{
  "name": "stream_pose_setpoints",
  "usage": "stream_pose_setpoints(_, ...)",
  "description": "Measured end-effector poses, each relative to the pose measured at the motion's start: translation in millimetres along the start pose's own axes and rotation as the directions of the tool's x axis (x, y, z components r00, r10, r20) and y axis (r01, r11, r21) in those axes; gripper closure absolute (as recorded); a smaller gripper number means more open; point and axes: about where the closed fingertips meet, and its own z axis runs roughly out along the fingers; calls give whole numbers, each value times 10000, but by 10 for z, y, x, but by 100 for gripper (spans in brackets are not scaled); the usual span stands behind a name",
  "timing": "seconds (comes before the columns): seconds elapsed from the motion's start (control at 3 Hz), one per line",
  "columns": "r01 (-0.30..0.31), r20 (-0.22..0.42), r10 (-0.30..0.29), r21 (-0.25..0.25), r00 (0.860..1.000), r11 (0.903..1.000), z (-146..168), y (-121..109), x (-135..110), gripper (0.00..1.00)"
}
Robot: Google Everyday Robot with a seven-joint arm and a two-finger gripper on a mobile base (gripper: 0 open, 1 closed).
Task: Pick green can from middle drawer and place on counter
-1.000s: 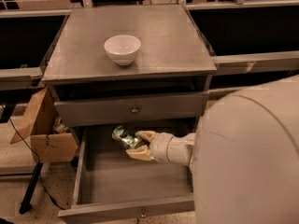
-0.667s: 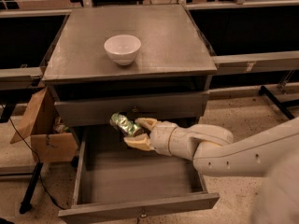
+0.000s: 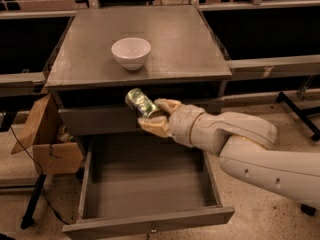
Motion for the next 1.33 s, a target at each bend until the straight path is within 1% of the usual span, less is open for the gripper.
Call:
stream_pose_setpoints(0.33, -506, -13, 510, 1102, 9987, 9926, -117, -384, -331, 100)
stream_pose_setpoints(0.67, -1195, 82, 1221, 2777, 9925, 9532, -240, -1088, -643, 100)
stream_pose_setpoints(1.0, -1699, 453, 1654, 3879, 9852, 9059, -350, -1643, -821, 100)
stream_pose_setpoints(1.33, -2149, 828, 1991, 4489, 9765, 8673, -224, -2081, -841, 100)
